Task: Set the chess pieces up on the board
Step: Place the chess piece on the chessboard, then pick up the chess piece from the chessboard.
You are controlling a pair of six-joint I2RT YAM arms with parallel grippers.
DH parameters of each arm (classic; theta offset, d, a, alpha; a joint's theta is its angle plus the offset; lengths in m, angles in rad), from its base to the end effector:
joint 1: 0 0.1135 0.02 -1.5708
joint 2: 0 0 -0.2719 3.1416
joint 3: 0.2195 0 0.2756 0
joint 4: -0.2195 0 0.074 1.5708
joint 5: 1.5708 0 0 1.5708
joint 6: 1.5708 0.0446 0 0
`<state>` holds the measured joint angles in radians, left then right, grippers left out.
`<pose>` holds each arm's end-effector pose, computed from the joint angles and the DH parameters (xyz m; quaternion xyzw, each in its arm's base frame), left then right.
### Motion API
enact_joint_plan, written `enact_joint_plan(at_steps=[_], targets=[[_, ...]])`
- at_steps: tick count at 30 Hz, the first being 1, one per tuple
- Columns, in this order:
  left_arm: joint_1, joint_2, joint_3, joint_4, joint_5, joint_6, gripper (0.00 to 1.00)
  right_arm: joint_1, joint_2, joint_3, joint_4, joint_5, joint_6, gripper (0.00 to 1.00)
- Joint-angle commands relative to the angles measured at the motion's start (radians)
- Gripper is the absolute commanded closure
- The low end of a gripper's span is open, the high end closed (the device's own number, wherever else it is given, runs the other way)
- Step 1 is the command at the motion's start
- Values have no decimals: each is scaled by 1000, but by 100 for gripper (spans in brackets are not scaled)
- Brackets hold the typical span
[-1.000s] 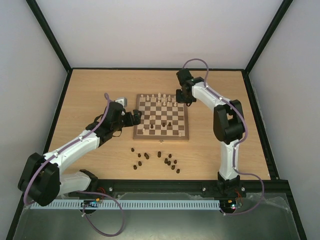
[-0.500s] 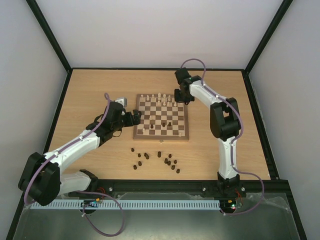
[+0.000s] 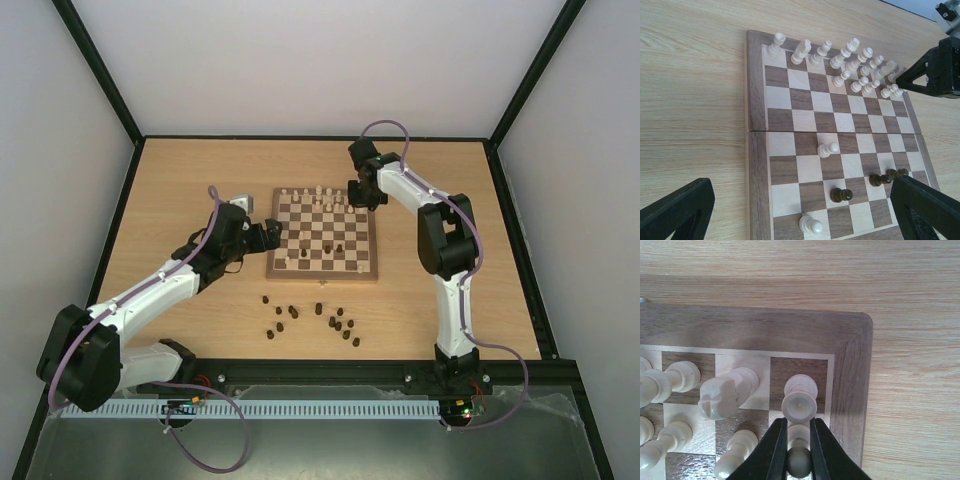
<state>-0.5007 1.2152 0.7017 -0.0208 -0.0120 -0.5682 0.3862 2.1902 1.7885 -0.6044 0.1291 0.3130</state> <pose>0.2557 -0.1393 0.2281 -0.0323 0.8681 -0.2478 0.4289 0.4766 0.1876 0.1851 -0.0171 0.9584 0.0370 0.2824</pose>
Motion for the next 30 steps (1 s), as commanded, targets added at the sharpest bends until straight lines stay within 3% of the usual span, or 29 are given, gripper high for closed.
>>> enact_joint_plan(at_steps=[1, 7, 15, 23, 26, 27, 28, 30], targets=[[7, 1, 14, -1, -11, 8, 0, 3, 20, 24, -51, -23, -15, 86], [8, 1, 14, -2, -10, 8, 0, 3, 14, 12, -50, -22, -14, 75], [8, 5, 13, 2, -5, 8, 0, 3, -50, -33, -29, -10, -8, 70], [8, 30, 8, 21, 21, 30, 1, 3, -319, -255, 60, 11, 27, 58], [7, 59, 15, 22, 21, 41, 0, 3, -481, -382, 119, -27, 46, 44], [6, 71, 19, 20, 23, 43, 1, 3, -533, -429, 139, -35, 54, 37], [3, 83, 31, 15, 25, 46, 0, 3, -582, -472, 159, -42, 60, 23], [-10, 104, 56, -1, 23, 53, 0, 3, -683, -570, 202, -58, 76, 12]])
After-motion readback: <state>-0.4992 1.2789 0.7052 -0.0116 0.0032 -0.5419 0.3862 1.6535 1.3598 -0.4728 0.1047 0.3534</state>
